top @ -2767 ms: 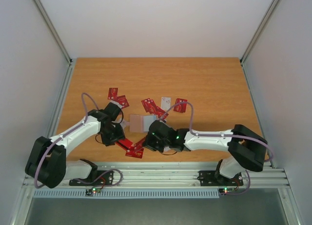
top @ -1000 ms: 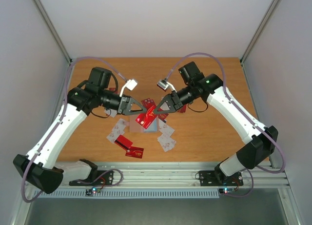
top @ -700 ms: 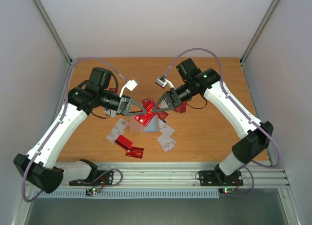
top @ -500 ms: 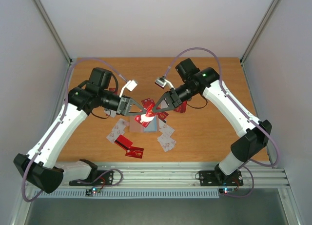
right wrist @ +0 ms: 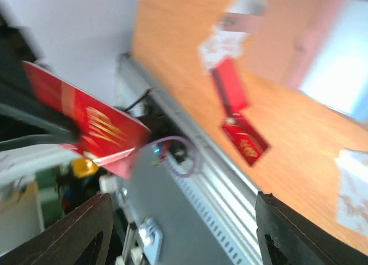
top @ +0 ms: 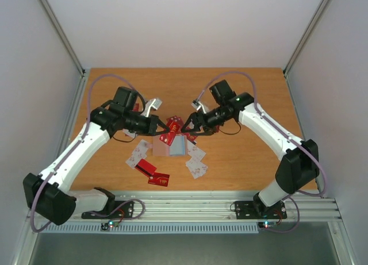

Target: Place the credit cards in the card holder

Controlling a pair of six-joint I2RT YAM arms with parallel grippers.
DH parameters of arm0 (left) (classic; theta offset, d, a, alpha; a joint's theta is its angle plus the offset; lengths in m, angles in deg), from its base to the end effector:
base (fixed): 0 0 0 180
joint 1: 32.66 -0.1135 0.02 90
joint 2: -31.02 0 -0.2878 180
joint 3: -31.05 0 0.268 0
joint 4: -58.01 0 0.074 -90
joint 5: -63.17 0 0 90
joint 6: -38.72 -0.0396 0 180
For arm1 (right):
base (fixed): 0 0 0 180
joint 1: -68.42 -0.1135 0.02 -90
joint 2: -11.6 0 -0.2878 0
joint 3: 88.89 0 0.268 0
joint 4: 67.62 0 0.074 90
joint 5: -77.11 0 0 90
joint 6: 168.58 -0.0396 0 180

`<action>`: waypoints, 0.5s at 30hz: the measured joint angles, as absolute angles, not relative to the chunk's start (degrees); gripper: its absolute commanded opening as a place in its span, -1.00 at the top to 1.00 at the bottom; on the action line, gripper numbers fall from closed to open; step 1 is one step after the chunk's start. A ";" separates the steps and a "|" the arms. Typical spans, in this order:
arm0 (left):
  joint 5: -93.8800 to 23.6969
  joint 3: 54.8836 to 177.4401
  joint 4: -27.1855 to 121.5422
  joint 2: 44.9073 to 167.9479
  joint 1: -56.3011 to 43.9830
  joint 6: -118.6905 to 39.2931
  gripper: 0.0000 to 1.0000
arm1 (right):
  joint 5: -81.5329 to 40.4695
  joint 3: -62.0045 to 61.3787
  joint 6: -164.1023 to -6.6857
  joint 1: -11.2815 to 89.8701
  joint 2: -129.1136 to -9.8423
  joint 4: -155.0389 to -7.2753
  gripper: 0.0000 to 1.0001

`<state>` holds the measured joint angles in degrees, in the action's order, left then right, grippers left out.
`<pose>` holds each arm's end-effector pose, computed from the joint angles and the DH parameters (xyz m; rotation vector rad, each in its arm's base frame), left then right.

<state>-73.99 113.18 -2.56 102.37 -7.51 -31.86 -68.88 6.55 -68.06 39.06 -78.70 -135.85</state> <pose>0.2197 -0.1352 0.3592 0.5184 2.4511 -1.3426 0.2732 0.1914 0.3396 -1.1506 2.2399 1.4078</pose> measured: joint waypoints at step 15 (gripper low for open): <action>-42.53 110.62 -1.16 116.51 -7.56 -26.15 1.00 | -51.74 -5.21 -88.75 38.12 -86.57 -117.51 -0.27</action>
<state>-42.53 110.62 -1.16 116.51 -7.56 -26.15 -51.74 -5.21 -88.75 38.12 -86.57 -117.51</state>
